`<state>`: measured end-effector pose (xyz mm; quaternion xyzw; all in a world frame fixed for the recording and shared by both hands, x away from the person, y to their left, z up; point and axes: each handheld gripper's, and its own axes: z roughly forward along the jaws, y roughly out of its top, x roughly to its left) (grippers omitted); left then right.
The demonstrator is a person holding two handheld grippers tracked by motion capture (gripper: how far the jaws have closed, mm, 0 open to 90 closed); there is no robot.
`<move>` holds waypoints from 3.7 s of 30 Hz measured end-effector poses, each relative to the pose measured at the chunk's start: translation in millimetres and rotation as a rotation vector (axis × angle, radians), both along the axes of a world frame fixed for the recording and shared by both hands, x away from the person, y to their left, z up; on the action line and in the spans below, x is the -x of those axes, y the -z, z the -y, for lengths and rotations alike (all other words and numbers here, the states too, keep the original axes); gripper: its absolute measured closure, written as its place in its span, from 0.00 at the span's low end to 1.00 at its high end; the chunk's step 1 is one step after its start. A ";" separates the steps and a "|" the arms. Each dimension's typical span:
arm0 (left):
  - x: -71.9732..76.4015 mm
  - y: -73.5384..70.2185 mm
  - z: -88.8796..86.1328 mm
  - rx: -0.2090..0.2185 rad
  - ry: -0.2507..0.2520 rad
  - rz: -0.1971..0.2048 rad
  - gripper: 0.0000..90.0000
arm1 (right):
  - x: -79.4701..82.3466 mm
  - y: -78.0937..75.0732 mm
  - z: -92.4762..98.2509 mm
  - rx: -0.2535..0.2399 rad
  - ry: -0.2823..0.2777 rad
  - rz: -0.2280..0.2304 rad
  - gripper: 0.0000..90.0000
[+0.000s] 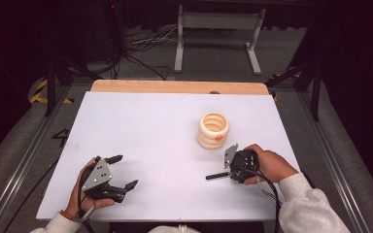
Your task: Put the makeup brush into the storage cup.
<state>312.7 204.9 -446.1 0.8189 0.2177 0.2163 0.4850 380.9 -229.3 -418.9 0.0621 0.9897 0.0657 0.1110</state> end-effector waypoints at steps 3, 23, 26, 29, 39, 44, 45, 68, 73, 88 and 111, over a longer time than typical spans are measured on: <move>-0.2 0.1 0.1 0.001 0.000 -0.002 0.09 | -4.9 -0.7 0.8 -0.004 0.006 -0.047 0.61; 0.9 -0.5 2.2 -0.012 0.021 0.002 0.09 | -3.6 -1.6 -7.4 0.038 0.012 -0.096 0.86; 0.3 -0.4 2.4 -0.010 0.022 0.002 0.09 | -0.9 -2.6 -6.0 0.009 0.010 -0.087 0.87; 1.0 -1.1 2.1 -0.010 0.036 0.013 0.09 | 2.4 -7.2 -4.8 -0.024 -0.004 -0.065 0.91; 0.4 -1.0 2.6 -0.012 0.034 0.012 0.09 | 0.6 -6.5 -0.8 -0.019 0.033 -0.017 0.90; -0.6 -0.6 2.5 -0.012 0.040 0.009 0.09 | -6.7 -2.8 3.1 -0.002 0.058 -0.022 0.82; -0.6 -0.6 2.5 -0.013 0.039 0.009 0.09 | -8.6 -1.6 3.3 0.002 0.061 -0.032 0.81; -0.7 1.6 5.1 -0.027 0.056 -0.002 0.10 | -27.6 -0.5 -21.4 0.053 0.053 -0.160 0.85; -0.5 1.8 6.9 -0.039 0.061 -0.007 0.10 | -26.3 -0.7 -18.2 0.033 0.024 -0.149 0.86; -1.8 3.2 19.0 -0.098 0.076 0.008 0.09 | -20.4 -0.7 -16.6 -0.033 0.043 -0.151 0.86; -2.7 4.4 27.4 -0.131 0.058 0.021 0.10 | -21.3 -4.0 -25.9 -0.003 0.075 -0.164 0.87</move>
